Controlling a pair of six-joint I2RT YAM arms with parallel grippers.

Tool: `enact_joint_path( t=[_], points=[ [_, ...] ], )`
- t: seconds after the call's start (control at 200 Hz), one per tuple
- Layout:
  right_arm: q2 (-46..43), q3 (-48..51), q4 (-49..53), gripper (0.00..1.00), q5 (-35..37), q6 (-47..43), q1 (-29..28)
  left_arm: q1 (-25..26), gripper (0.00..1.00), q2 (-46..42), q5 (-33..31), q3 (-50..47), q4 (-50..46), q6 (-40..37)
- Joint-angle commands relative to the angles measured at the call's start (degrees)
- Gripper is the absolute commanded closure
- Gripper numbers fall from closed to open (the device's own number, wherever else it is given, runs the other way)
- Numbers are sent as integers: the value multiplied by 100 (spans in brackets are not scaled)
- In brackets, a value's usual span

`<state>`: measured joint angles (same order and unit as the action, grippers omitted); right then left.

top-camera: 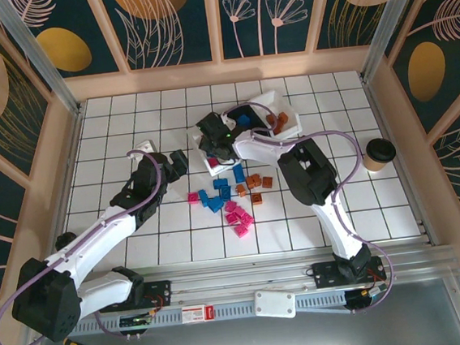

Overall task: Sort the legos into containers by color
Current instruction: Pick up the lego from the container.

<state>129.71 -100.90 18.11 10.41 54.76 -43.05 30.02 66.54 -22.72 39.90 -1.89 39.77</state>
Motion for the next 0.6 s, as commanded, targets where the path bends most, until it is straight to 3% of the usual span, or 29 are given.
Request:
enact_joint_path(
  t=[0.0,0.19,0.425,0.596],
  points=[
    [425,-321,734,48,-9,-156,74,13,1,50,59,107,66,101],
    [790,-729,1450,52,186,-357,57,13,1,25,47,93,108,120],
    [944,-681,1337,56,106,-567,63,15,1,65,67,101,101,128],
    [768,-599,975,71,206,-744,34,13,1,71,73,123,58,119]
  ],
)
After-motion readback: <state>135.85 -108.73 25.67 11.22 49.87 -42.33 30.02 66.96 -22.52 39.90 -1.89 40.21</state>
